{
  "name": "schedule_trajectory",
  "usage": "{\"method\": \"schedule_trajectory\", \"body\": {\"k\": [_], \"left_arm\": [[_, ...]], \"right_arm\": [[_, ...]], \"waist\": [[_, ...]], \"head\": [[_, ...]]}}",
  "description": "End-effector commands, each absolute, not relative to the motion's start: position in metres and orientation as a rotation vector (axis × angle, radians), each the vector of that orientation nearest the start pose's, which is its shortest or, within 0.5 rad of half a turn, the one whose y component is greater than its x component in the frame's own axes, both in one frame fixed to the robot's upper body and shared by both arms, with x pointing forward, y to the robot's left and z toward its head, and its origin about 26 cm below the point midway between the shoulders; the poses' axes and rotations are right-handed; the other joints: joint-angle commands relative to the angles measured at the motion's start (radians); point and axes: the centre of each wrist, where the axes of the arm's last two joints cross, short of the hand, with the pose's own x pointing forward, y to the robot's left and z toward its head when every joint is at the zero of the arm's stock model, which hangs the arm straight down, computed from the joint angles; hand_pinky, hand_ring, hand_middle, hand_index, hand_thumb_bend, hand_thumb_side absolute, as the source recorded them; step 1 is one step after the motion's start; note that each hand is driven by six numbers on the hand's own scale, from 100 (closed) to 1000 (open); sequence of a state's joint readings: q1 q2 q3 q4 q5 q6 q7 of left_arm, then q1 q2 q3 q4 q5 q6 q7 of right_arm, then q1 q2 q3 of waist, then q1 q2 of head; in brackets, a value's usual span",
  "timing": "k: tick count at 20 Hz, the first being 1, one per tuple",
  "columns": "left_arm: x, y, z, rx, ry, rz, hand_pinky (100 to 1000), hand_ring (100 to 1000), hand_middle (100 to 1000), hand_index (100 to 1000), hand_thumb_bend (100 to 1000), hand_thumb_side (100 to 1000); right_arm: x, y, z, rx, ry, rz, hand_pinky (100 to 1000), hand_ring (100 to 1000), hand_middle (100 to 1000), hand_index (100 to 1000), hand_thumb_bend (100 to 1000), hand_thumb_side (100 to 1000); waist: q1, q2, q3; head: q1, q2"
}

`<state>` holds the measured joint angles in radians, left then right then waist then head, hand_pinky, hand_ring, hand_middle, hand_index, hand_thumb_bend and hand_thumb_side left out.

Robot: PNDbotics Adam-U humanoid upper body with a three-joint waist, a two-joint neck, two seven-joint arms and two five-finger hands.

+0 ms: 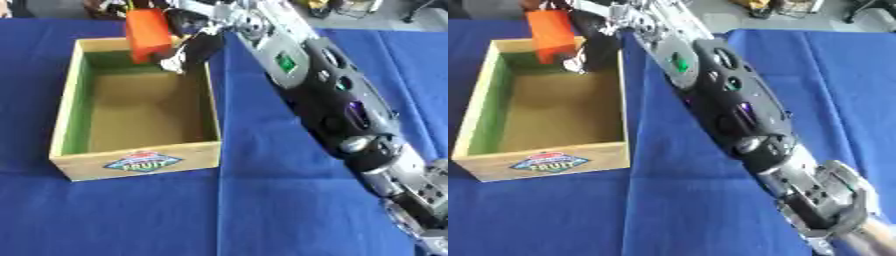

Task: Pick up objects on the table and place them in the box.

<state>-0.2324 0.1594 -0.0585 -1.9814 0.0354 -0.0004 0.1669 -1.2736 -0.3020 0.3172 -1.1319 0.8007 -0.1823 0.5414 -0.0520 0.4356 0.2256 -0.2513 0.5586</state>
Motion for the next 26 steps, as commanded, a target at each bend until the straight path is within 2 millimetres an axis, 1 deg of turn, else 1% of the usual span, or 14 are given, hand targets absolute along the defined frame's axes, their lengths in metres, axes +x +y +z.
{"method": "schedule_trajectory", "body": {"k": [1,2,6,9,13,16,17,18,19,21,22,23,25,26], "left_arm": [[0.294,0.225,0.172,0.036,-2.236,-0.082,625,903,820,726,100,1000],[0.294,0.225,0.172,0.035,-2.237,-0.083,625,903,820,725,100,1000],[0.294,0.225,0.173,0.032,-2.24,-0.083,625,903,820,725,100,1000],[0.294,0.224,0.174,0.03,-2.242,-0.085,625,903,820,725,100,1000],[0.295,0.224,0.174,0.031,-2.24,-0.087,626,904,820,725,100,1000],[0.295,0.224,0.175,0.029,-2.241,-0.09,626,904,820,725,100,1000],[0.295,0.224,0.175,0.029,-2.24,-0.09,626,904,820,724,100,999],[0.295,0.224,0.175,0.03,-2.24,-0.091,626,904,820,724,100,1000],[0.295,0.224,0.174,0.031,-2.239,-0.091,626,904,820,724,100,999],[0.295,0.224,0.174,0.031,-2.238,-0.091,626,904,820,724,100,999],[0.295,0.224,0.174,0.032,-2.237,-0.091,626,904,820,724,100,999],[0.294,0.224,0.174,0.031,-2.237,-0.091,626,905,821,724,100,999],[0.294,0.224,0.174,0.031,-2.235,-0.093,627,905,821,725,100,999],[0.294,0.224,0.174,0.031,-2.234,-0.093,627,905,821,725,100,1000]], "right_arm": [[0.454,-0.106,0.348,1.142,2.32,-2.437,644,532,340,346,100,348],[0.457,-0.106,0.345,1.146,2.292,-2.46,644,533,342,347,100,401],[0.464,-0.104,0.334,1.141,2.236,-2.506,646,537,342,348,100,397],[0.467,-0.102,0.329,1.117,2.205,-2.542,657,559,359,369,100,422],[0.472,-0.099,0.325,1.078,2.108,-2.627,684,620,427,436,100,441],[0.474,-0.098,0.325,1.066,2.037,-2.674,700,676,545,493,100,459],[0.474,-0.098,0.325,1.064,2.028,-2.678,710,709,609,536,100,465],[0.473,-0.098,0.327,1.061,2.025,-2.678,716,717,631,564,100,471],[0.473,-0.097,0.327,1.053,2.019,-2.682,733,747,695,671,100,501],[0.472,-0.097,0.33,1.028,2.002,-2.693,760,787,758,797,100,542],[0.471,-0.096,0.331,1.017,1.995,-2.693,762,789,760,803,100,552],[0.47,-0.096,0.334,1.01,1.993,-2.691,772,806,787,851,100,565],[0.467,-0.095,0.339,1.017,1.98,-2.681,793,835,823,905,100,654],[0.465,-0.095,0.342,1.027,1.975,-2.672,801,845,830,927,174,697]], "waist": [[0.003,-0.018,0.006],[0.002,-0.016,0.009],[-0.001,-0.012,0.015],[-0.003,-0.009,0.019],[-0.006,-0.004,0.023],[-0.008,-0.002,0.024],[-0.008,-0.001,0.023],[-0.009,-0.001,0.023],[-0.009,-0.001,0.023],[-0.009,-0.001,0.022],[-0.009,-0.001,0.022],[-0.01,-0.002,0.021],[-0.01,-0.003,0.02],[-0.01,-0.004,0.02]], "head": [[-0.01,-0.016],[-0.011,-0.017],[-0.011,-0.022],[-0.014,-0.023],[-0.017,-0.022],[-0.017,-0.021],[-0.017,-0.022],[-0.017,-0.022],[-0.017,-0.022],[-0.016,-0.022],[-0.016,-0.022],[-0.016,-0.022],[-0.016,-0.021],[-0.017,-0.02]]}}
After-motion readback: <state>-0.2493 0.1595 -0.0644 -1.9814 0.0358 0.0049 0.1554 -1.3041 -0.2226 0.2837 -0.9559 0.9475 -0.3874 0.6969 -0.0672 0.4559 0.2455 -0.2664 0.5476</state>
